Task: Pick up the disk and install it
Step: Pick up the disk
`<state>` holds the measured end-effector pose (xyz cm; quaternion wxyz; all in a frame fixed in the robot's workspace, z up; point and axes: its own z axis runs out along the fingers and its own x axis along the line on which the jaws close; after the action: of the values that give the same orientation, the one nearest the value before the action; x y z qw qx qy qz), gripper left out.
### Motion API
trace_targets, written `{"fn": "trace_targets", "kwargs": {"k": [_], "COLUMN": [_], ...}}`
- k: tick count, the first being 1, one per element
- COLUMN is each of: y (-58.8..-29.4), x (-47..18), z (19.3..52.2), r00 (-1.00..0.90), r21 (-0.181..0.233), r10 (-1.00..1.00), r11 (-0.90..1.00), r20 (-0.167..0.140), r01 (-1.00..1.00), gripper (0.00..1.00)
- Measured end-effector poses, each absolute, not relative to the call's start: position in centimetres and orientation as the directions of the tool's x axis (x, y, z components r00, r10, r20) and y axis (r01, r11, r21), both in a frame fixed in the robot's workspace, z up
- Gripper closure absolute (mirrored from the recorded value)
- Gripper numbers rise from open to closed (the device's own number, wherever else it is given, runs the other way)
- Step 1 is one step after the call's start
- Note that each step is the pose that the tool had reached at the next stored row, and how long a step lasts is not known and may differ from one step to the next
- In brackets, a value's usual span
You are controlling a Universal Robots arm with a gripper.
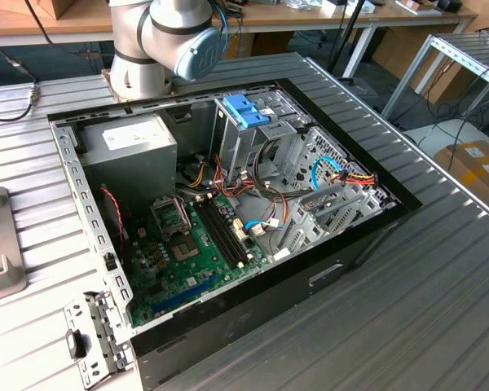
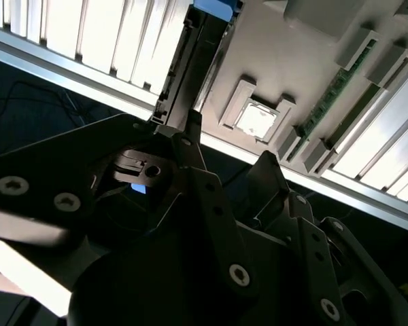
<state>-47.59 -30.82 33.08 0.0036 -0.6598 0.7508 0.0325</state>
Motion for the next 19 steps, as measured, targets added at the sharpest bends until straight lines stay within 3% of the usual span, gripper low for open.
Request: {"fn": "trace_targets", "kwargs": {"k": [19], "y": [-27.5], "x": [-47.8], "z": [33.1], "r00": [-0.121], "r21": [0.044], "r10": [-0.991], "r11": [0.119], "r20": [-0.049], "r01": [-0.992], "gripper": [0.46]}}
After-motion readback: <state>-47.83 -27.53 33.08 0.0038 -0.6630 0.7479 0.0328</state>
